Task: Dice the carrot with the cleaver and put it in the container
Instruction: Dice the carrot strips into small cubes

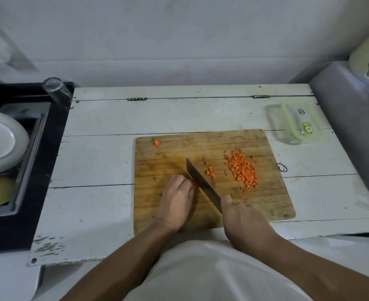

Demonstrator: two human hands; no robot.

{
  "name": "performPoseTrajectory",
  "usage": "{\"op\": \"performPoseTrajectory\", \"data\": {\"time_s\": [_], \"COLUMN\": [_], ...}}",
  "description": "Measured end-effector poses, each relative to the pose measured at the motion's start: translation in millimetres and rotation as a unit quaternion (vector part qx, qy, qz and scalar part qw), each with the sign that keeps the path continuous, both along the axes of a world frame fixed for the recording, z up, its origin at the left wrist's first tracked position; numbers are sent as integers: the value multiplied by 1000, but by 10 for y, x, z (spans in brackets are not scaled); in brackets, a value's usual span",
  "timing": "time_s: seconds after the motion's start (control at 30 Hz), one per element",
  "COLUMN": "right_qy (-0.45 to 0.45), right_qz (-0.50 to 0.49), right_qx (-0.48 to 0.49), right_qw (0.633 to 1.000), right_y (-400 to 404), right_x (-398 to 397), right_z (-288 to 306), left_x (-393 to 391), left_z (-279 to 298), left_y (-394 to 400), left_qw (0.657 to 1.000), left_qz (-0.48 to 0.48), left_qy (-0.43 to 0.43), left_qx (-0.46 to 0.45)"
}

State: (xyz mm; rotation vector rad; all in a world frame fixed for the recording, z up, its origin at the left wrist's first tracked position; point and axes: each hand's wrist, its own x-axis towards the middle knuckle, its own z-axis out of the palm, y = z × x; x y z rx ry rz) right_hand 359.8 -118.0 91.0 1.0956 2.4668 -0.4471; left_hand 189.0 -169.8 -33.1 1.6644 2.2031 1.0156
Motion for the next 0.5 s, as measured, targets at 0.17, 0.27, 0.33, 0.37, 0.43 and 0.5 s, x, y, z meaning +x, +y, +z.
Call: {"op": "performPoseTrajectory", "data": {"time_s": [0.17, 0.27, 0.33, 0.37, 0.43, 0.5], "right_qy": [38, 82, 89, 87, 97, 118], "right_qz": [-42, -65, -108, -133, -160, -151], "right_qx": [20, 15, 8, 9, 19, 27], "right_qw": [998, 994, 990, 987, 982, 981], "right_y": [32, 118, 195, 234, 290, 277], "right_x": [-311, -405, -261, -175, -36, 34], "right_z": [-225, -298, -309, -313, -297, -242], "left_x": [1, 6, 20, 29, 25, -15], "left_z": [10, 29, 42, 69, 123, 146], "left_y": [-1, -21, -36, -64, -137, -238], "left_qw": [1000, 1000, 1000, 1000, 1000, 999], "left_qz": [-6, -3, 8, 11, 22, 42], "left_qy": [-1, 4, -3, -5, -12, -29], "left_qx": [2, -6, -8, -10, -16, -17]}}
